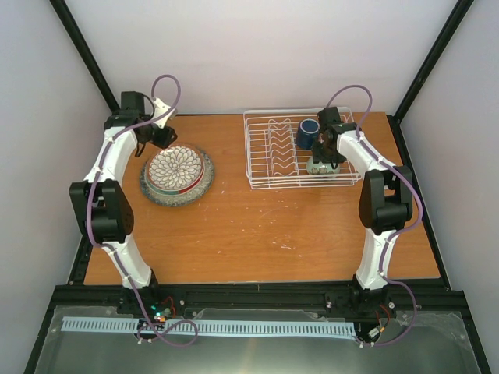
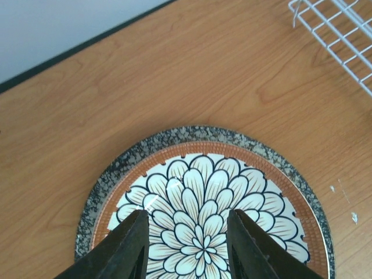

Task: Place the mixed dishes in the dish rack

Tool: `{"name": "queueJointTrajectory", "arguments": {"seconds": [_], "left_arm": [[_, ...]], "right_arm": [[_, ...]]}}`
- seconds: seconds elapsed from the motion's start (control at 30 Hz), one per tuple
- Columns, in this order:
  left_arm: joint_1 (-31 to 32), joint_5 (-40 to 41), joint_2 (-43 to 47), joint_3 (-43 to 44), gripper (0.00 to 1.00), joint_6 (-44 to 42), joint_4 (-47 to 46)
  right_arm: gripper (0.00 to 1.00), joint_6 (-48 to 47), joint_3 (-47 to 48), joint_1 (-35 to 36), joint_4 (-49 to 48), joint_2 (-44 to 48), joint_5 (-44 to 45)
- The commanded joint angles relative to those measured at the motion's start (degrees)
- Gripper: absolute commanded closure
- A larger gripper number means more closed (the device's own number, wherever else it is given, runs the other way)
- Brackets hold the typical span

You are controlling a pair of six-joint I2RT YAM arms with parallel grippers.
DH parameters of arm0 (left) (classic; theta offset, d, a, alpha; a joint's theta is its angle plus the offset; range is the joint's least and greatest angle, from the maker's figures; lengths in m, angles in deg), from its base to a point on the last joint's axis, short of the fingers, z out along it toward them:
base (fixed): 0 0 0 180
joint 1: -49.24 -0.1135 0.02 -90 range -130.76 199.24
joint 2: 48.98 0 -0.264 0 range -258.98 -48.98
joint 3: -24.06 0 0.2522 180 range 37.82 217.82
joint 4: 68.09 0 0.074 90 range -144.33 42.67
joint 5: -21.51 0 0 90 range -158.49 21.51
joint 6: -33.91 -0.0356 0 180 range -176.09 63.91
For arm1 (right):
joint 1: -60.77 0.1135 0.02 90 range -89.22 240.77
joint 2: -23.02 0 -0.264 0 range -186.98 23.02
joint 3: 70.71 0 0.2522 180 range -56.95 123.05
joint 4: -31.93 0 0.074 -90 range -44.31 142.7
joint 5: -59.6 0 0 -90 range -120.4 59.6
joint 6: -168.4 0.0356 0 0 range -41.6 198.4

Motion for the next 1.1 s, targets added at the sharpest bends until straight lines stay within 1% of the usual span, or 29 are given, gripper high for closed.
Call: {"name": "queueJointTrajectory", "arguments": {"seconds": [0.0, 0.03, 0.2, 0.33, 0.43, 0.5, 0.7, 0.8, 0.87, 0.93, 1.0, 1.07], "left_arm": [[-0.2, 2.84, -1.44, 0.83, 0.61, 1.27, 3.02], [-0.27, 3.17, -1.48, 0.77, 0.61, 1.36, 3.22], [-1.41, 4.84, -1.95, 0.76, 0.61, 1.76, 5.16], [-2.13, 3.65, -1.13, 0.85, 0.61, 1.88, 4.81], [-2.12, 0.27, 1.03, 0.15, 0.61, 1.88, 2.34], [-2.14, -1.59, 2.87, -0.62, 0.61, 2.13, 0.68], [-2.13, -1.39, 9.58, -1.86, 0.59, 4.02, -4.09], [-2.11, -1.63, 15.23, -3.6, 0.56, 5.84, -8.32], [-2.18, 1.04, 20.88, -5.51, 0.53, 8.33, -12.8], [-2.13, 6.01, 26.11, -8.02, 0.44, 11.93, -18.43], [-2.13, 10.52, 31.39, -10.79, 0.4, 15.34, -24.28], [-2.14, 13.17, 36.09, -13.23, 0.27, 18.74, -28.76]], "right_arm": [[0.68, -0.21, -0.77, 0.16, 0.53, -1.24, 2.38], [0.62, -0.11, -0.83, 0.16, 0.67, -1.18, 2.77], [0.51, 0.39, -0.91, 0.11, 1.05, -1.04, 3.52], [0.46, 0.85, -1.43, 0.11, 1.01, -0.57, 4.37], [0.43, 1.12, -1.81, 0.11, 1.01, -0.25, 5.12], [0.4, 1.33, -2.03, 0.09, 0.92, -0.12, 5.21], [0.35, 1.75, -2.36, 0.12, 1.0, -0.32, 5.66], [0.33, 1.88, -2.6, 0.11, 1.07, -0.26, 6.15], [0.33, 2.09, -3.14, 0.15, 0.6, 0.72, 6.52], [0.32, 2.39, -3.89, 0.13, -0.39, 2.48, 6.93], [0.32, 2.37, -3.89, 0.16, -0.67, 4.57, 7.13], [0.31, 2.14, -3.44, 0.14, -0.9, 6.17, 7.11]]}}
